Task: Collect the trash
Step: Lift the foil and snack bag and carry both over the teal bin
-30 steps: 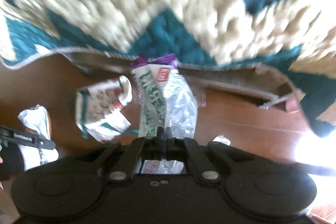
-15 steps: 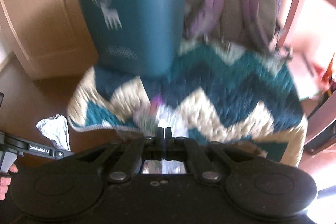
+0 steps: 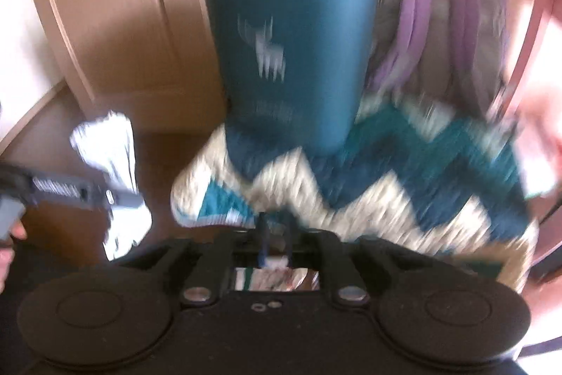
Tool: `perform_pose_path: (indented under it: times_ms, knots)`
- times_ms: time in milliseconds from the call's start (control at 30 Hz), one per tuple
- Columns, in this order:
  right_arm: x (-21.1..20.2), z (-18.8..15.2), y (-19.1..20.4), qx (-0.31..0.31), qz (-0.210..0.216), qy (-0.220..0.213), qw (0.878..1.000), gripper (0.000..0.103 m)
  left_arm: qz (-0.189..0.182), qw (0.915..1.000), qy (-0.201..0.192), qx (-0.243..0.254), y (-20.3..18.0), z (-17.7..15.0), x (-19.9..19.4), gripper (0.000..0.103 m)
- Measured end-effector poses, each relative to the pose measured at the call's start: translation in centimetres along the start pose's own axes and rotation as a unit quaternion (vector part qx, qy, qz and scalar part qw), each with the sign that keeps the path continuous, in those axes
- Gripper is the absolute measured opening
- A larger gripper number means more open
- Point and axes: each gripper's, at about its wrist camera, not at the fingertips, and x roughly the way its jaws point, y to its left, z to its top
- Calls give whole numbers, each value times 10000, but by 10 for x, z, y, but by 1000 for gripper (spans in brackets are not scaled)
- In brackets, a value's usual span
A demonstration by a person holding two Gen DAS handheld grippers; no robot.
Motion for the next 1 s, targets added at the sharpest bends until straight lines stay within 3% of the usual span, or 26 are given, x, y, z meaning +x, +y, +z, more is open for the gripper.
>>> perform_pose_path:
  times_ms: [133,200,267,467,667,767,833,900,967,1000]
  knots:
    - [82,-30,4,51,305,677,9972,23,118,9999,40,-70,25,3,35,35]
    - [118,-45,6,86,448,960,9943,44,143,9998,3,-128,37,10,52,35]
    - [160,-62,7,37,528,1288,9903,58,120,9997,-64,-189,44,16,68,35]
    - [262,-120,22,-480,645,2312,9696,59,132,9992,-77,-359,61,29,110,35]
    - [331,-163,38,-748,954,2800,9523,58,262,9990,84,-360,67,28,129,35]
    - [363,-178,41,-707,998,3012,9457,57,219,9983,285,-461,70,28,140,35]
    - [381,-185,40,-608,1043,3162,9410,47,213,9979,355,-491,69,28,144,35]
    - [394,-189,39,-479,1058,3293,9371,22,225,9975,436,-516,70,26,147,35]
    - [402,-194,40,-396,1059,3320,9365,3,234,9970,491,-544,71,26,149,35]
    - [403,-195,40,-381,1066,3298,9373,0,236,9968,517,-560,72,26,151,35]
